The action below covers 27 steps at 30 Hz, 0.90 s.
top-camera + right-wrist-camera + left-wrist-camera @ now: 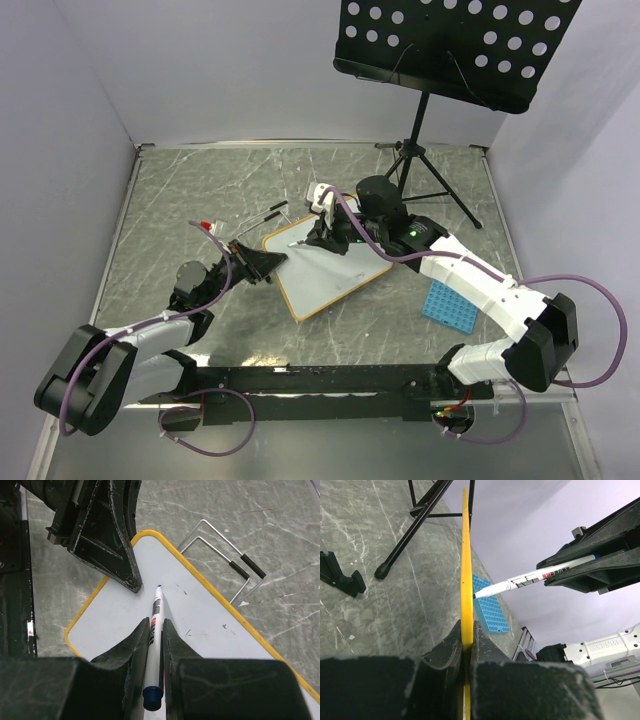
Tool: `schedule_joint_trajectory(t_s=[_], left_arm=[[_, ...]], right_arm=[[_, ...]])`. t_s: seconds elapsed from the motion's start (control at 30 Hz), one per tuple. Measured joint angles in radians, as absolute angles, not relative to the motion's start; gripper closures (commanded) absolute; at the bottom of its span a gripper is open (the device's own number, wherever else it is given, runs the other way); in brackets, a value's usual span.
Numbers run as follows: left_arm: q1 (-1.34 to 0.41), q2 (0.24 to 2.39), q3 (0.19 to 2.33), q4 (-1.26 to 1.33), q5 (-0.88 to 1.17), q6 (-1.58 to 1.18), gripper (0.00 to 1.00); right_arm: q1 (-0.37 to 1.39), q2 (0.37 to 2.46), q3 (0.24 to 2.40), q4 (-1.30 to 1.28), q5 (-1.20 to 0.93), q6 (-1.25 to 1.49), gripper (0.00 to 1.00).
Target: Write a sentence on the whiteboard
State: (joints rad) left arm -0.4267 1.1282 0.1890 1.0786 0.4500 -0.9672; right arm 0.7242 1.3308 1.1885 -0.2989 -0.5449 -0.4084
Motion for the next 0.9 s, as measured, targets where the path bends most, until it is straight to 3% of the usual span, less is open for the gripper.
schedule_joint_trajectory(t_s=[0.9], left_arm=[[-0.426,1.115,0.185,1.031,0.415,-0.965,0.99]], right_arm=[[0.724,1.320,1.108,-0.311,-0.585,-0.424,1.00]])
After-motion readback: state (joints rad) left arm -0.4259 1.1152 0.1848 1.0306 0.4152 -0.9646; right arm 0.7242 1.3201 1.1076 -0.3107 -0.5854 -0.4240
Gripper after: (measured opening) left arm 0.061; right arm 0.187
